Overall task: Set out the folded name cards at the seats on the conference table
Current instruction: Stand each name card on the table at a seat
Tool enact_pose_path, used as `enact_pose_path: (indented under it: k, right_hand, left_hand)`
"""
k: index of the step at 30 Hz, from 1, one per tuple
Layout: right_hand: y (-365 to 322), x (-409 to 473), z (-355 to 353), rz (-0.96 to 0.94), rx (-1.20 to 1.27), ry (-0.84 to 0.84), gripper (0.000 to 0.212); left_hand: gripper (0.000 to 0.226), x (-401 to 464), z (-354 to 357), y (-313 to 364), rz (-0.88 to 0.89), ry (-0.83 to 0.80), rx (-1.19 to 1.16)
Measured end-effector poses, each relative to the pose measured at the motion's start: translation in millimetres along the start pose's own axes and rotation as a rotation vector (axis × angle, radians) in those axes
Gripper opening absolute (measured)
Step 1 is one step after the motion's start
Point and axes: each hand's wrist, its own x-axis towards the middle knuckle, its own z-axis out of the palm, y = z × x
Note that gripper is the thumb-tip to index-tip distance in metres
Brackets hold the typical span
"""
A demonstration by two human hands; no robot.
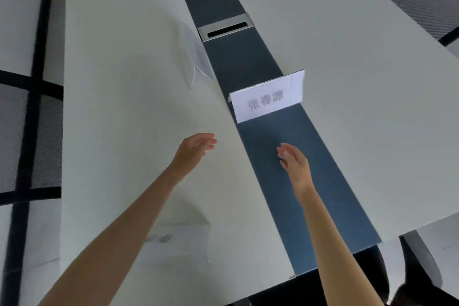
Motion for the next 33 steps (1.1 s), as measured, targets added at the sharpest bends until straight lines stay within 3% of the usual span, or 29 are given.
enact_pose_path:
  k: [2,5,8,11,14,19,29,33]
  right_hand:
    - [21,-41,15,0.084,0.008,-0.030,0.030]
    - [43,-100,35,0.126,-0.032,-0.092,0.027]
    - [53,-151,55,0.124,-0.055,-0.192,0.025]
    - [60,-188,72,0.123,-0.140,-0.350,0.034]
    - [56,-209,91,0.121,-0.222,-0.436,0.044]
    - [48,-222,111,0.050,-0.294,-0.285,0.043]
    - [71,-266,130,0.014,-0.261,0.070,0.044]
    - [99,-320,145,0.037,-0.166,0.328,0.045]
  left_hand:
    - [0.020,-34,-32,-16,0.047,0.014,0.078]
    - [0.023,-92,-70,-47,0.055,0.176,0.205]
    - [0.025,-142,-90,-82,-0.079,0.345,0.309]
    - [0.030,-176,-90,-107,-0.186,0.353,0.312]
    - [0.020,-190,-83,-116,-0.263,0.370,0.222]
    - [0.038,-198,-92,-132,-0.280,0.424,0.187]
    - [0.023,-189,-129,-171,-0.123,0.105,-0.080]
    - [0.032,-200,-129,-167,0.016,-0.093,0.077]
